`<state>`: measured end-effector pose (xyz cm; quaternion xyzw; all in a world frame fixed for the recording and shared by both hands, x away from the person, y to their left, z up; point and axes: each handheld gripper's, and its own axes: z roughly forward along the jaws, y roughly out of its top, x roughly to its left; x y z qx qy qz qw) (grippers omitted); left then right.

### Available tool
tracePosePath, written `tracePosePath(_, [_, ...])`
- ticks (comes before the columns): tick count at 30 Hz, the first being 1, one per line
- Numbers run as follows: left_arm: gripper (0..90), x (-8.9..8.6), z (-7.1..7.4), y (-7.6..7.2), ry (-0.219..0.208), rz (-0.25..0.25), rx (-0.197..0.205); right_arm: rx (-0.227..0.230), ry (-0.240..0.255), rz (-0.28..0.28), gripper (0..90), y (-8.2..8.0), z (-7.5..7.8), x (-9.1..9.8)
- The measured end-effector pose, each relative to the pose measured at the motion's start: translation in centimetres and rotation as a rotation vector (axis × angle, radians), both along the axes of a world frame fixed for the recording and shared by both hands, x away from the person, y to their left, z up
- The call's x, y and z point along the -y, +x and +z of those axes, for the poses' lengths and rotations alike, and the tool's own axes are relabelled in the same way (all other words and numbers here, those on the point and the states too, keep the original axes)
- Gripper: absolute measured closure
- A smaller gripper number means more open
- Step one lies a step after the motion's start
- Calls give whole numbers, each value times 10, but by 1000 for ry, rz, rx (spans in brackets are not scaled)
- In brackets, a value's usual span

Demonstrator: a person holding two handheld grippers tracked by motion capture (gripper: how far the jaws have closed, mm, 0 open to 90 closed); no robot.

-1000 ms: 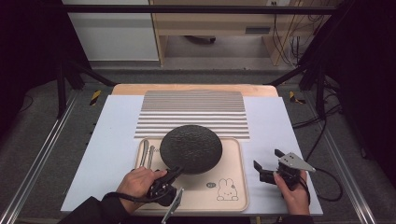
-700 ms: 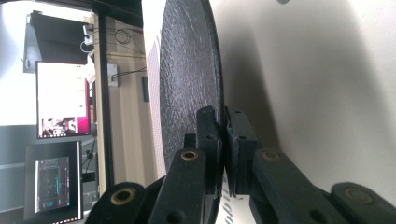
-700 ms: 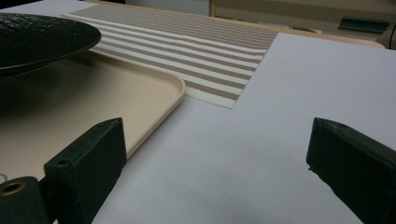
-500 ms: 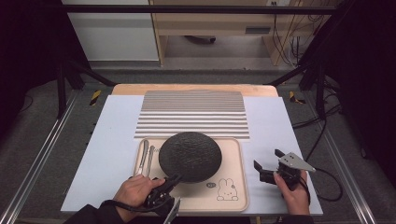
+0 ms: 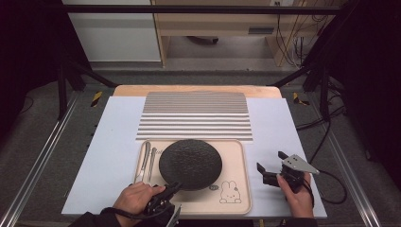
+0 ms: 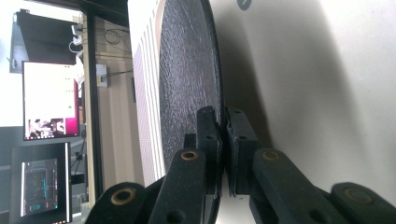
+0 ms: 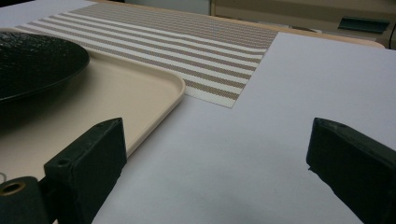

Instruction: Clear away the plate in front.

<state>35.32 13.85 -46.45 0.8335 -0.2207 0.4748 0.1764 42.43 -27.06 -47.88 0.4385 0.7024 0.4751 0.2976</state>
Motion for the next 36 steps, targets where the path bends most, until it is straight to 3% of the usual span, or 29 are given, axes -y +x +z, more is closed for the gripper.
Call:
tracePosePath(20, [867,-7,-7,-3,-1,4,-40,-3,-3,1,52,0,0,0])
tracePosePath(36, [838,-10,-12,-3,25,18,-74,-5,-6,3,51,0,0,-1])
